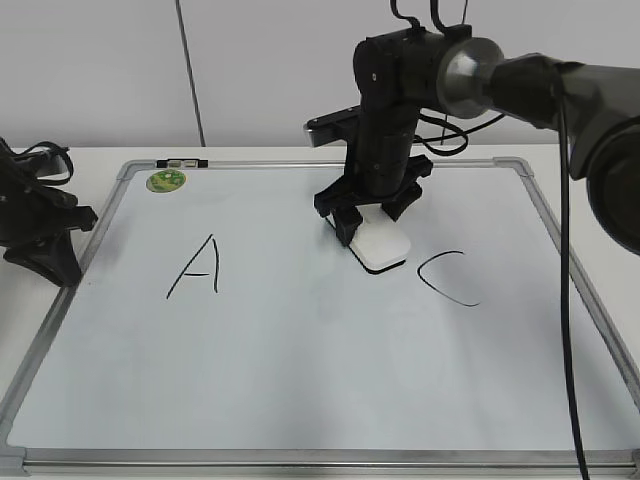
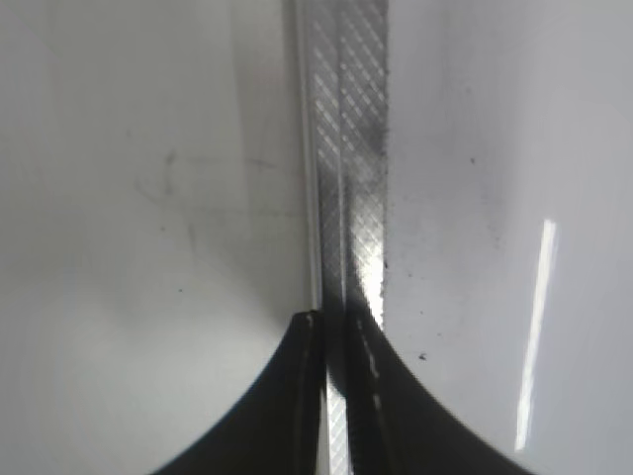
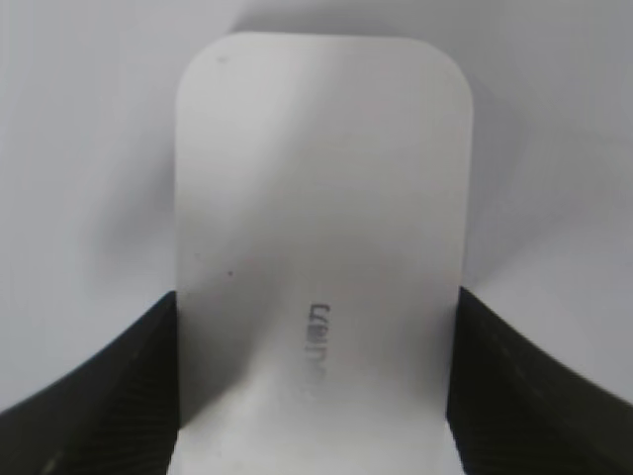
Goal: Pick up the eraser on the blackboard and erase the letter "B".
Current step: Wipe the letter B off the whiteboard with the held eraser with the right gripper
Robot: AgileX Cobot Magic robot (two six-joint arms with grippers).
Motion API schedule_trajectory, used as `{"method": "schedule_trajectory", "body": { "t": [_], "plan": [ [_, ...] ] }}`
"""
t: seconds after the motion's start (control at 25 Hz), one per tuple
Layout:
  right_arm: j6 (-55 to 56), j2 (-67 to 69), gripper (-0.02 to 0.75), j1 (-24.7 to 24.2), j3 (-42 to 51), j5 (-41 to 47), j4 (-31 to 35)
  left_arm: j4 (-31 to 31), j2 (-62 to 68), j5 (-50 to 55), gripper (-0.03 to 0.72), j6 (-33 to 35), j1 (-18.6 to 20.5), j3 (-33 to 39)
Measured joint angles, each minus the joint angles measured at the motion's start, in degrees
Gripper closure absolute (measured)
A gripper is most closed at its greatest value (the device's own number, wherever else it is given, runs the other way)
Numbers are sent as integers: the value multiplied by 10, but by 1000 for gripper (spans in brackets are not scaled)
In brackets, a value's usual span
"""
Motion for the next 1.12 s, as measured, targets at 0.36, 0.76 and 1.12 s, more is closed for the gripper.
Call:
{"method": "schedule_trajectory", "body": {
  "t": [0.36, 0.76, 1.12],
  "plan": [
    [-35, 0, 186, 39, 0, 2, 9, 0, 0, 0, 674, 0, 0, 0],
    [-53, 1, 186, 90, 0, 4, 3, 0, 0, 0, 674, 0, 0, 0],
    [-35, 1, 186, 34, 0, -9, -17, -1, 0, 0, 674, 0, 0, 0]
  ]
}}
